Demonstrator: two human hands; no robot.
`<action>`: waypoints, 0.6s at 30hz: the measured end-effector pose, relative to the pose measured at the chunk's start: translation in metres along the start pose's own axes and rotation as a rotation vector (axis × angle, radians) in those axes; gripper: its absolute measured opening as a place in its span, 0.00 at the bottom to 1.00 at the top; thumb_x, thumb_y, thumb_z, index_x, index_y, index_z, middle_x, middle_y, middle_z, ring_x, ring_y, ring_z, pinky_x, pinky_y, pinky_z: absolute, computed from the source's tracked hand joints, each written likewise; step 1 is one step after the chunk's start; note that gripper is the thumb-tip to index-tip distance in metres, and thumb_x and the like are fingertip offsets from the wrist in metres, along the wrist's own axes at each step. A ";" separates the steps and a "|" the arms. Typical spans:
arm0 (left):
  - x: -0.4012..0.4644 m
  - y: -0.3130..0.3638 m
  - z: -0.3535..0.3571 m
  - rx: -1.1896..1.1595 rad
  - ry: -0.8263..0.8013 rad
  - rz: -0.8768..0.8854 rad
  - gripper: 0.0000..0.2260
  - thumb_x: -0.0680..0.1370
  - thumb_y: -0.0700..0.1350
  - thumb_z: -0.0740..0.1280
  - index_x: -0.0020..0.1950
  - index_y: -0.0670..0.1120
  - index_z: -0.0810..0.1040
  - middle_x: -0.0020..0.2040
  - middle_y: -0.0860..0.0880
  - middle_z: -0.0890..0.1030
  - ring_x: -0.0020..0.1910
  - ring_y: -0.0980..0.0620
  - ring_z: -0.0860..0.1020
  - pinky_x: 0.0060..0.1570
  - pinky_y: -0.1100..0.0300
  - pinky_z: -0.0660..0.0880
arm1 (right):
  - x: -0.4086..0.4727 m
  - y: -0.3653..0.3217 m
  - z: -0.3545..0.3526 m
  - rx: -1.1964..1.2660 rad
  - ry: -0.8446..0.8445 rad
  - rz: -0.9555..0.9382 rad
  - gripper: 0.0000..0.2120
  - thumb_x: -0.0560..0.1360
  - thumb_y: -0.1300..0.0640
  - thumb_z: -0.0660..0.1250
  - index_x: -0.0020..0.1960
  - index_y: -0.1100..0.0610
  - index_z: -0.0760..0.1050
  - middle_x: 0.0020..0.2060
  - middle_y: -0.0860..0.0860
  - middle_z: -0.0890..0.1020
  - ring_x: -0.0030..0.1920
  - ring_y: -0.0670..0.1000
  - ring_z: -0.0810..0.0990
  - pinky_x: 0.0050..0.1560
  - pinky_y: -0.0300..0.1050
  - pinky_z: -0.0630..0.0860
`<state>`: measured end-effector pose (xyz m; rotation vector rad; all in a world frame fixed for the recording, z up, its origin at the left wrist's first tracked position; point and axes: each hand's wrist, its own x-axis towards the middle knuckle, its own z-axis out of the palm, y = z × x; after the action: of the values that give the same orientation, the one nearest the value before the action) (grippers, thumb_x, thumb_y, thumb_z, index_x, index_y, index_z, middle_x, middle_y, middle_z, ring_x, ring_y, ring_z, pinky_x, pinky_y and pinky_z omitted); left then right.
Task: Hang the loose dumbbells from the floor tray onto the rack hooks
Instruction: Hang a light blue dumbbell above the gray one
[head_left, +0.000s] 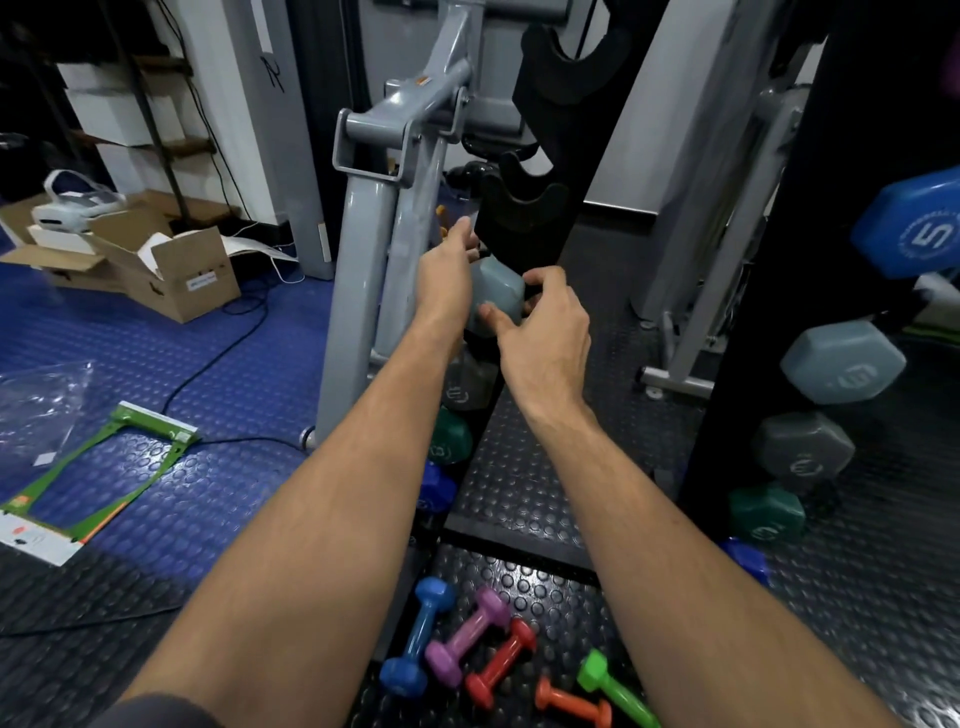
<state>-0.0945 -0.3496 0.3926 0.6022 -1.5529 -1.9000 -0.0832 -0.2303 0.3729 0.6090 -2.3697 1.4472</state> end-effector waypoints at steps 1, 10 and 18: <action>-0.003 -0.002 0.001 -0.003 0.009 0.013 0.16 0.82 0.57 0.62 0.53 0.46 0.82 0.53 0.48 0.84 0.54 0.48 0.82 0.53 0.54 0.79 | 0.000 0.000 -0.001 -0.006 -0.004 -0.005 0.24 0.73 0.49 0.78 0.65 0.52 0.73 0.54 0.49 0.78 0.51 0.50 0.81 0.48 0.45 0.78; -0.005 -0.016 0.001 0.025 0.022 0.114 0.17 0.80 0.55 0.63 0.59 0.44 0.83 0.50 0.45 0.85 0.46 0.51 0.82 0.40 0.59 0.77 | 0.007 0.002 -0.014 -0.065 -0.061 -0.127 0.19 0.73 0.52 0.78 0.60 0.50 0.76 0.53 0.47 0.77 0.47 0.44 0.77 0.40 0.32 0.68; -0.020 -0.031 -0.016 0.028 0.062 0.130 0.17 0.77 0.63 0.61 0.48 0.53 0.82 0.51 0.48 0.84 0.52 0.50 0.82 0.54 0.50 0.76 | 0.001 0.028 -0.016 0.028 -0.102 -0.143 0.24 0.74 0.48 0.78 0.66 0.48 0.74 0.54 0.45 0.79 0.51 0.44 0.80 0.53 0.42 0.80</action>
<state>-0.0749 -0.3427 0.3582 0.5536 -1.5434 -1.7502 -0.0971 -0.2050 0.3591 0.8605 -2.3310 1.4210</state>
